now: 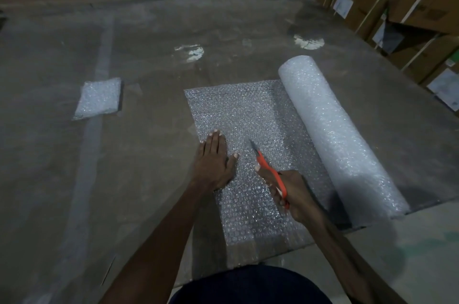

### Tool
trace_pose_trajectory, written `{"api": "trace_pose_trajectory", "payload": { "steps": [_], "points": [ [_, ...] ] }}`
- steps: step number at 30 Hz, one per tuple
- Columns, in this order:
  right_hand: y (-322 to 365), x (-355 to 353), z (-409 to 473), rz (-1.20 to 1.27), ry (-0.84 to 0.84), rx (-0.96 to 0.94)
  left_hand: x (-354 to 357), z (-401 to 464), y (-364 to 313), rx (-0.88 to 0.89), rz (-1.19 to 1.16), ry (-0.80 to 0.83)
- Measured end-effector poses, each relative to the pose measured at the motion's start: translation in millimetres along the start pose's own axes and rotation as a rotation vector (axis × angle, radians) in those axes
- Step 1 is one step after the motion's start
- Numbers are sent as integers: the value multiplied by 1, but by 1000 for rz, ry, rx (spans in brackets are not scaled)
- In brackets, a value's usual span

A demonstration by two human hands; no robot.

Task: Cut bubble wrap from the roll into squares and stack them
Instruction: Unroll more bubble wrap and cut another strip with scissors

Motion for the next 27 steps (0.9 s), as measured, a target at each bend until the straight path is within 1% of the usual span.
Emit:
{"api": "trace_pose_trajectory", "payload": {
  "steps": [5, 13, 17, 27],
  "points": [
    [4, 1, 7, -47, 11, -8, 0, 1, -1, -1, 20, 2],
    [1, 1, 3, 6, 9, 2, 0, 2, 0, -9, 56, -8],
    [6, 1, 6, -2, 3, 15, -8, 5, -1, -19, 16, -20],
    [6, 2, 9, -20, 4, -4, -23, 48, 11, -26, 30, -25]
  ]
}}
Point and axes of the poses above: each hand's wrist, its own z-axis towards the middle knuckle, its own x-axis out of the palm, y = z × x, the point moved 8 cm from there along z, towards the middle knuckle, and after that the axes turned 10 degrees about -x, right-handed, at the moved point
